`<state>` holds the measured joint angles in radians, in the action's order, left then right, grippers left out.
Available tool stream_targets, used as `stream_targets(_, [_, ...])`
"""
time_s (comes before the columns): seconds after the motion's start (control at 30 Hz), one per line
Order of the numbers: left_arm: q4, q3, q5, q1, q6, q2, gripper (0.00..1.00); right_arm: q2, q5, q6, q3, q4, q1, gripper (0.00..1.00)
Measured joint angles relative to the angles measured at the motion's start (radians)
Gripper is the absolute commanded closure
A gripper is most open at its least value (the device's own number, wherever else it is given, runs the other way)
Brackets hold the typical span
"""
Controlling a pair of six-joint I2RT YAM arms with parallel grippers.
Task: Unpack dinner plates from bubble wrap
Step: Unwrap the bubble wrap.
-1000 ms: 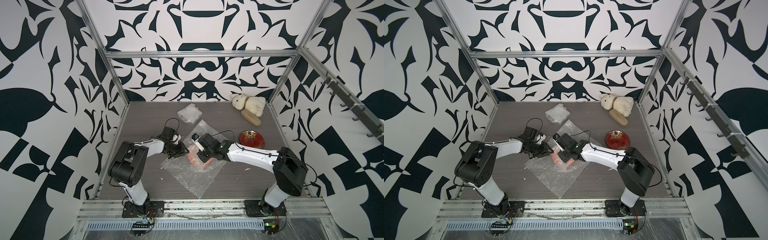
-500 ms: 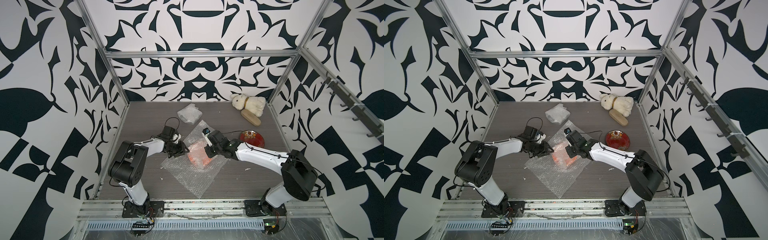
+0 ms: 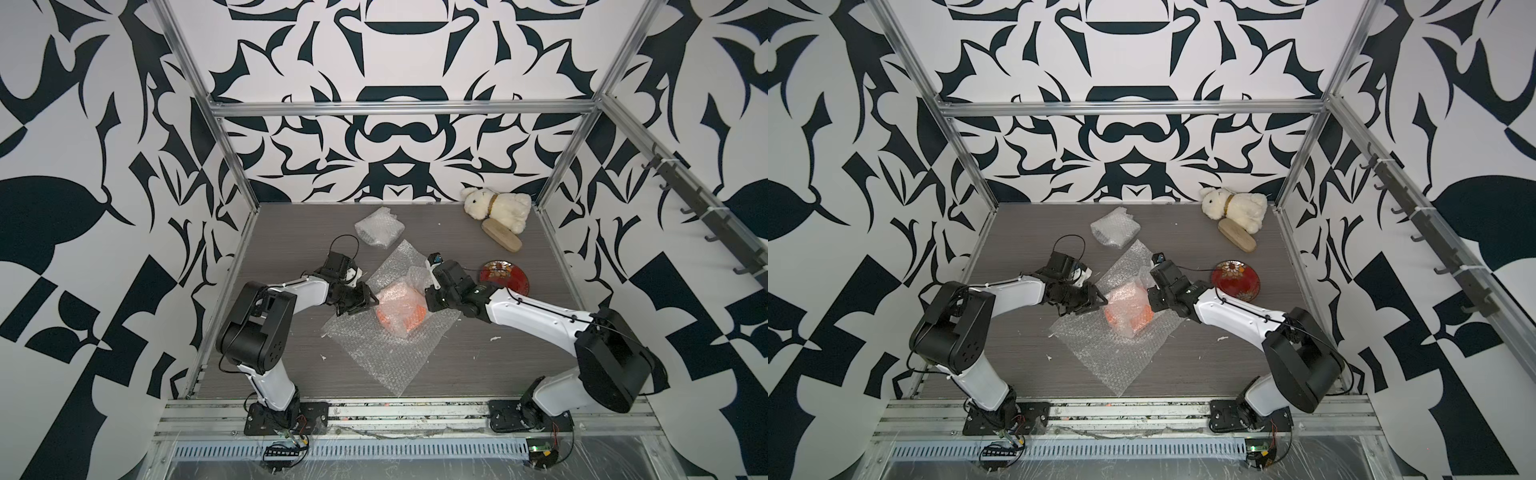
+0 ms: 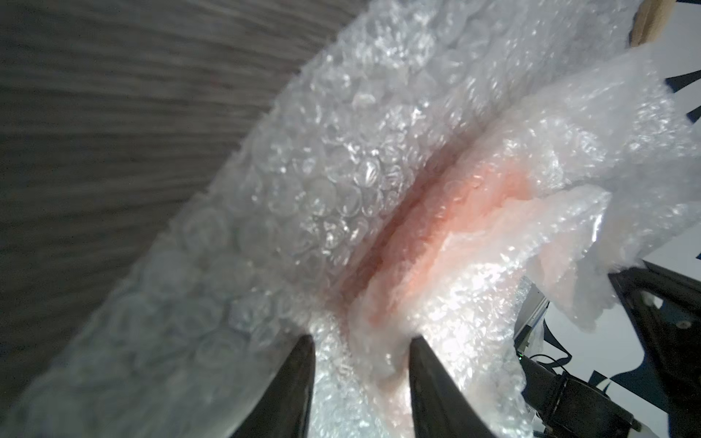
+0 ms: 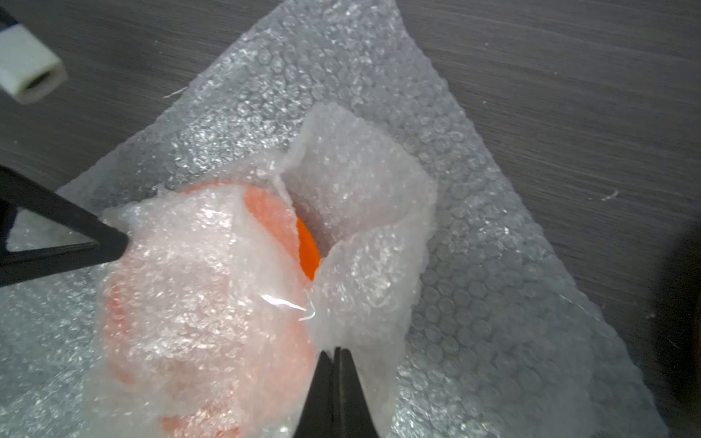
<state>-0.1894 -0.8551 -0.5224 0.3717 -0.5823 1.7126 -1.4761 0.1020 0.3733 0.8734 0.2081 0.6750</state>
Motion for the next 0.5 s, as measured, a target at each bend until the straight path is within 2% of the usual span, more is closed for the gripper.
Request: stream_targets(0.5, [-0.035, -0.026, 0.005, 0.010, 0.009, -0.018, 0.51, 0.003, 0.026, 0.113, -0.028, 0.012, -0.085, 1.00])
